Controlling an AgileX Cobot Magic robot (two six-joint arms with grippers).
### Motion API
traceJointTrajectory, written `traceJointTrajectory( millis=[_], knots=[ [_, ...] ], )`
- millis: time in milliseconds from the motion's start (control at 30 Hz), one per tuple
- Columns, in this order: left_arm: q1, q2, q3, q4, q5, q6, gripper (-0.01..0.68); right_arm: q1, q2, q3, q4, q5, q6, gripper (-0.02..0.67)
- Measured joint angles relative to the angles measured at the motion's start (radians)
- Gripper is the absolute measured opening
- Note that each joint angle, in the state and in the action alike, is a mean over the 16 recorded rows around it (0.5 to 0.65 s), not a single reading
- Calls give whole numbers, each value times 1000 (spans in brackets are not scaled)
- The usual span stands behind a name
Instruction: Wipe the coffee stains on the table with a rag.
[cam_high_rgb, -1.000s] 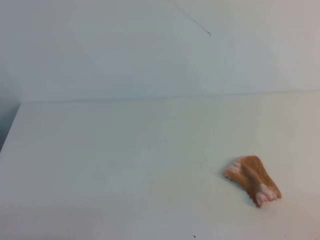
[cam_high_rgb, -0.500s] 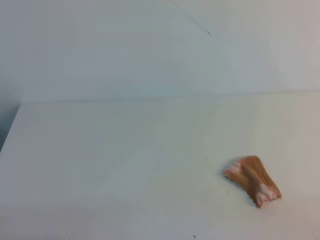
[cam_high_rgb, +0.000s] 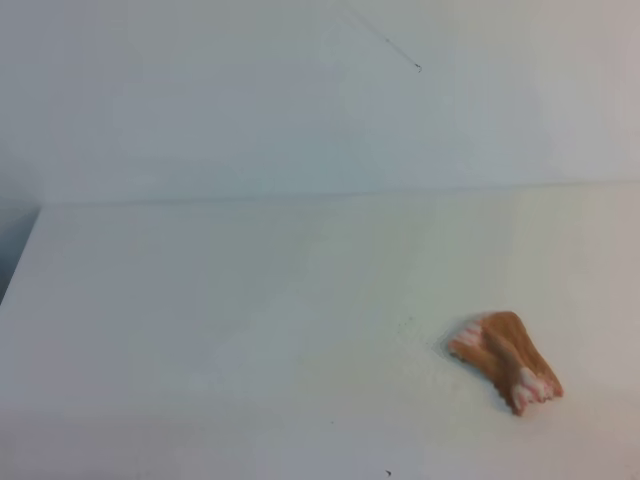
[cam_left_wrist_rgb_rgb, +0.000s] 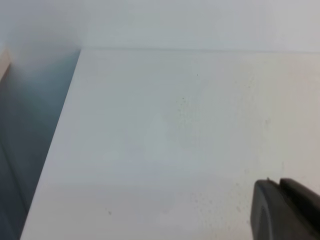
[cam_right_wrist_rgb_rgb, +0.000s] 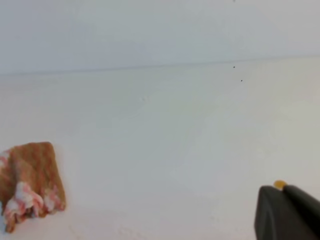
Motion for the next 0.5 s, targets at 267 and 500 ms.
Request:
traceJointTrajectory(
  millis=[267,500],
  knots=[
    [0,0,0,0,0,0,-1,0,0,0,0,0,0,-2],
    [0,0,0,0,0,0,-1,0,0,0,0,0,0,-2]
  ],
)
